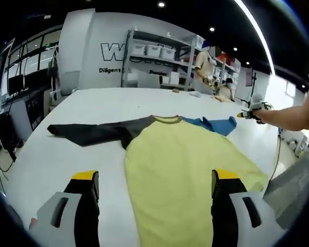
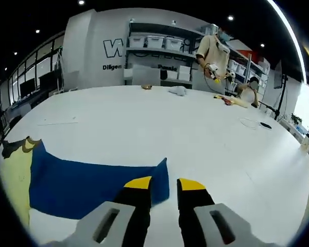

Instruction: Fold the garment on the visible template until the final outline fits inside the template.

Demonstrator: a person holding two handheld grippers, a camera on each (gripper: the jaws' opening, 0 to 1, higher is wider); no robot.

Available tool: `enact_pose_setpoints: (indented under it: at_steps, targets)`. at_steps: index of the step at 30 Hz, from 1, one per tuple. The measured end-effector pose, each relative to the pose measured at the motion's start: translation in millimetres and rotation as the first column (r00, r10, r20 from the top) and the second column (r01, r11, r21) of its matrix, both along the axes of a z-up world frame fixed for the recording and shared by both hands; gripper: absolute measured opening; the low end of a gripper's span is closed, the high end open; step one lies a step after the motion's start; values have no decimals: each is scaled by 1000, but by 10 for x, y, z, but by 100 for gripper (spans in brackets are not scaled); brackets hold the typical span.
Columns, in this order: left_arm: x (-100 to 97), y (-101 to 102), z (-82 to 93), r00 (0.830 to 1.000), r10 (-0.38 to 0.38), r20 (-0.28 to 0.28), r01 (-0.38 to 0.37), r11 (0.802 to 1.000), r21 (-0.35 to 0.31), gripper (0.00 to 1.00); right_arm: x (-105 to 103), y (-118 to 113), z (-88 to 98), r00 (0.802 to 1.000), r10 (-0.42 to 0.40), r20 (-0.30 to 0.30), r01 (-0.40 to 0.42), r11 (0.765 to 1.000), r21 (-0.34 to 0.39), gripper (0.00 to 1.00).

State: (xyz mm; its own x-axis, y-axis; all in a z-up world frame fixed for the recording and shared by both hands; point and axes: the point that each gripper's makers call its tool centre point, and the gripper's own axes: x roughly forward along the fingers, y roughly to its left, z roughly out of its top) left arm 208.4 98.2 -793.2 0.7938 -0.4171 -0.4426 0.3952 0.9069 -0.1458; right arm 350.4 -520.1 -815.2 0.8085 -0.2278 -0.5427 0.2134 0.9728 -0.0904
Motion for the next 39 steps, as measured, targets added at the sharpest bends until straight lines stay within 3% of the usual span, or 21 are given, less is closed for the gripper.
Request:
enact_pose_setpoints:
  at_steps: [10, 21, 24, 30, 39]
  targets:
    - [-14, 52, -49, 1000, 14, -22, -14, 1000, 3, 80, 94, -16, -222, 1000, -11, -23, 12, 999, 52, 16]
    - [-29, 28, -94, 999, 1, -40, -1, 1000, 5, 77, 2, -47, -406, 997, -29, -68, 33, 998, 57, 17]
    - [-36, 32, -97, 999, 0, -42, 0, 1000, 4, 76, 8, -86, -347, 997, -71, -21, 73, 991, 114, 18]
    - [-31, 11, -104, 999, -7, -45, 7, 1000, 0, 73, -9, -117, -386, 997, -58, -52, 62, 996, 68, 17]
    - [-32, 26, -104, 999, -5, -46, 5, 1000, 2, 72, -5, -57, -390, 997, -51, -57, 56, 995, 78, 2]
